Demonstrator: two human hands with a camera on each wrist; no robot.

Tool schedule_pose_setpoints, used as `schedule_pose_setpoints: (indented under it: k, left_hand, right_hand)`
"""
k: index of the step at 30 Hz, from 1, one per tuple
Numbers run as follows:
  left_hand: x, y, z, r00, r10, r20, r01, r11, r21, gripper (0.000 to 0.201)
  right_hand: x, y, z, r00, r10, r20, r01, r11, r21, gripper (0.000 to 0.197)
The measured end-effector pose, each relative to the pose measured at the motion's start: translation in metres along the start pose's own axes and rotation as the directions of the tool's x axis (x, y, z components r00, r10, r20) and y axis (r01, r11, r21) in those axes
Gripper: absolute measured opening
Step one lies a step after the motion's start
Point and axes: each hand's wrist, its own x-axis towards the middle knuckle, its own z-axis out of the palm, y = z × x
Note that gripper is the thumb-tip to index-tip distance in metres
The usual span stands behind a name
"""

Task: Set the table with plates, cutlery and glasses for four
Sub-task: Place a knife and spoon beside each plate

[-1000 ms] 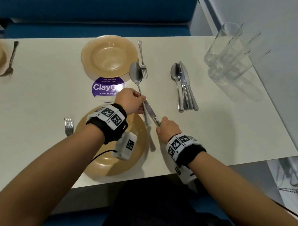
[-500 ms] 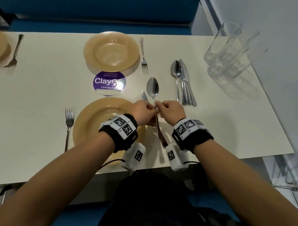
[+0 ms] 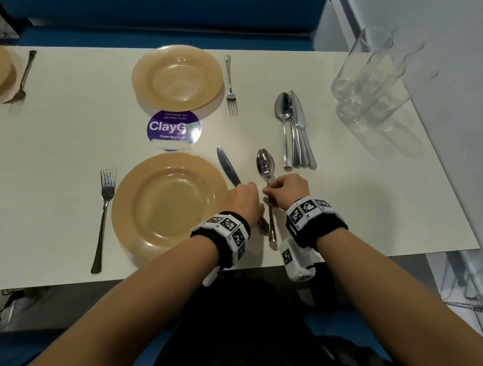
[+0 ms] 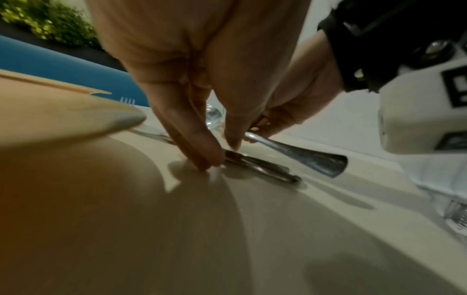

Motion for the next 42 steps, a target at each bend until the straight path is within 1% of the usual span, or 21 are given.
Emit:
schedule_pose_setpoints:
  k: [2, 3, 4, 7, 8, 10, 14, 18, 28, 38, 42]
  left_hand:
    - [-0.001, -0.001, 0.003, 1.000, -0.006, -0.003, 0.006, 1.000, 0.003, 0.024]
    - [-0.001, -0.001, 0.003, 1.000, -0.008, -0.011, 0.008, 1.000, -0.005, 0.025]
    - [-0.002, -0.002, 0.004, 1.000, -0.013, -0.022, 0.012, 1.000, -0.021, 0.028]
    - [-0.005, -0.005, 0.005, 0.999, -0.019, -0.049, 0.015, 0.997, -0.076, 0.045]
    - [-0.007, -0.006, 0.005, 0.998, -0.027, -0.049, 0.022, 0.996, -0.090, 0.048]
    - [-0.009, -0.007, 0.006, 0.998, -0.044, -0.041, 0.039, 0.993, -0.113, 0.045]
    - [-0.012, -0.010, 0.010, 0.998, -0.057, -0.031, 0.053, 0.992, -0.113, 0.029]
    - [-0.018, -0.011, 0.011, 0.998, -0.060, -0.018, 0.058, 0.996, -0.063, 0.026]
    - [-0.028, -0.018, 0.006, 0.998, -0.055, -0.016, 0.055, 0.998, -0.019, 0.010]
    - [-0.029, -0.016, -0.003, 0.999, 0.029, -0.021, -0.027, 0.996, 0.087, 0.015]
    - [-0.031, -0.016, -0.003, 1.000, 0.014, -0.016, -0.013, 0.998, 0.058, 0.013]
  right_hand:
    - [-0.002, 0.001, 0.005, 1.000, -0.025, 0.000, 0.025, 0.999, -0.025, 0.012]
    - [-0.004, 0.001, 0.006, 1.000, -0.027, -0.002, 0.027, 0.999, -0.027, 0.010]
    - [-0.004, 0.003, 0.007, 0.999, -0.039, -0.003, 0.038, 0.999, -0.035, 0.006]
    - [-0.007, 0.006, 0.009, 0.997, -0.070, -0.026, 0.068, 0.995, -0.080, 0.018]
    - [-0.008, 0.007, 0.010, 0.996, -0.079, -0.031, 0.076, 0.994, -0.082, 0.019]
    - [-0.009, 0.008, 0.012, 0.995, -0.086, -0.045, 0.082, 0.993, -0.082, 0.019]
    - [-0.011, 0.009, 0.016, 0.993, -0.084, -0.078, 0.082, 0.996, -0.030, 0.016]
    - [-0.013, 0.006, 0.021, 0.989, -0.117, -0.090, 0.113, 0.993, -0.046, 0.018]
    - [-0.018, -0.001, 0.030, 0.987, -0.156, -0.045, 0.153, 0.986, -0.073, 0.019]
    - [-0.018, -0.002, 0.034, 0.993, -0.115, -0.040, 0.114, 0.993, -0.024, 0.017]
    - [-0.019, -0.002, 0.034, 0.991, -0.125, -0.039, 0.123, 0.992, -0.028, 0.017]
